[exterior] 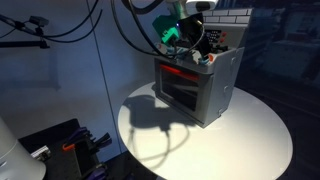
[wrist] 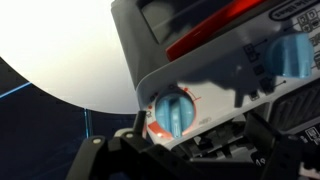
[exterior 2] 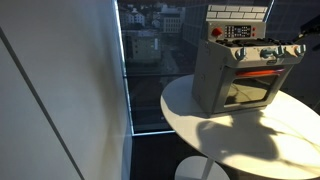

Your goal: Turn the knob to the far right

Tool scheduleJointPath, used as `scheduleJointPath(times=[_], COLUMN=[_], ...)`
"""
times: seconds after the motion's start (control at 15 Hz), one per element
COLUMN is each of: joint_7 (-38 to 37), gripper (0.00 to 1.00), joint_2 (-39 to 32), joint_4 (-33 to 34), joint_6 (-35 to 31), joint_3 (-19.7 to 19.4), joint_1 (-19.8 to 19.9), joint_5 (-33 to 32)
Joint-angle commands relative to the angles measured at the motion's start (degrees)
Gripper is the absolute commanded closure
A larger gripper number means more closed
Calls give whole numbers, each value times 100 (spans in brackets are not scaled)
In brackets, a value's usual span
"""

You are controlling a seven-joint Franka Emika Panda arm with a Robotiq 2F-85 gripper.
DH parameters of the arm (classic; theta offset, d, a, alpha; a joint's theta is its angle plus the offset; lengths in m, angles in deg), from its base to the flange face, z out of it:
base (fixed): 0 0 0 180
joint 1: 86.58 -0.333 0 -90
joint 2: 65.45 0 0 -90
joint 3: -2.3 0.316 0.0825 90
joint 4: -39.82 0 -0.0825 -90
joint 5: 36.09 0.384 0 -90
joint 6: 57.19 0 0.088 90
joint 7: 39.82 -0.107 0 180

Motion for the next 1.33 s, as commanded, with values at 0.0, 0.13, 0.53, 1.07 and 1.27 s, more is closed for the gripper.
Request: scheduleJointPath(times=[0.0, 0.13, 0.53, 1.07, 1.27], joint_7=[265, 323, 358, 349, 355], gripper=[0, 2, 24, 31, 41], joint_2=[-168, -198, -218, -263, -270], joint_4=[248, 282, 329, 372, 378], joint_6=[-3, 7, 31, 33, 33], joint_3=[-17, -14, -17, -19, -19], joint_1=[-21, -15, -2, 5, 7], joint_5=[278, 354, 451, 511, 526])
